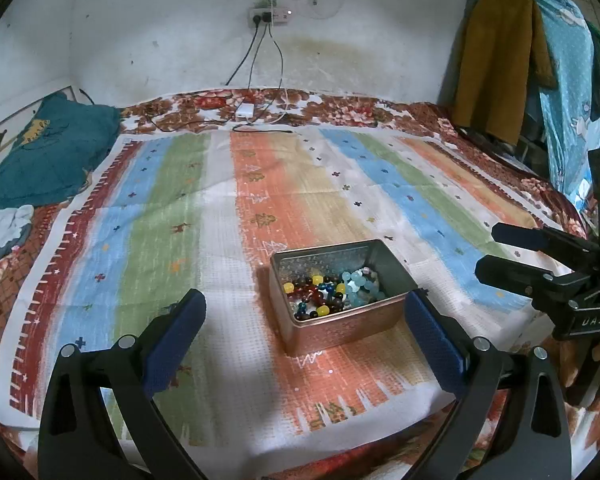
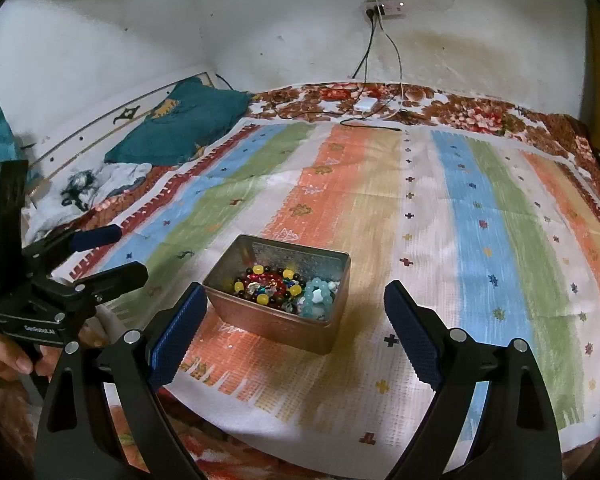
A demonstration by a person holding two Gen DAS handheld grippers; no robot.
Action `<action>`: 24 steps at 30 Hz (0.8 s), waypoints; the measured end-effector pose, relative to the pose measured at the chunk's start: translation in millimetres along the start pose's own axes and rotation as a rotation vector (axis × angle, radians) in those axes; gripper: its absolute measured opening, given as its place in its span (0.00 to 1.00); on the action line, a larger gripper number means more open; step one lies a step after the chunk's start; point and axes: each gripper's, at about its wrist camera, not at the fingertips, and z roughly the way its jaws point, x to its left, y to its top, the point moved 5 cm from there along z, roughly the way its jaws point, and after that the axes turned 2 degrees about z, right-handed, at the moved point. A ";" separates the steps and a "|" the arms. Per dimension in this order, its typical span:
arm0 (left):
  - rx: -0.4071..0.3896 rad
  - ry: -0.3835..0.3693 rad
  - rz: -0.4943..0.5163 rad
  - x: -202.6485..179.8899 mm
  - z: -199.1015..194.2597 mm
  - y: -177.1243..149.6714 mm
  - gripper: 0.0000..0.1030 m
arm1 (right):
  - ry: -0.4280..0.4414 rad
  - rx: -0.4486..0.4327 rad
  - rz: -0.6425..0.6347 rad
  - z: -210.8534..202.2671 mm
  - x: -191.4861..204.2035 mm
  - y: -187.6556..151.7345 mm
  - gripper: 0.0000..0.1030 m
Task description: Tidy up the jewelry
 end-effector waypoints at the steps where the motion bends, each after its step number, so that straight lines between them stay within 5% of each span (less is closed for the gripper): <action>1: 0.000 0.001 -0.001 0.2 -0.3 -0.4 0.94 | -0.001 0.000 0.003 0.1 -0.6 -0.1 0.88; 24: 0.003 -0.011 0.017 -4.8 0.2 -1.7 0.94 | -0.026 0.014 -0.013 1.9 4.1 -0.7 0.88</action>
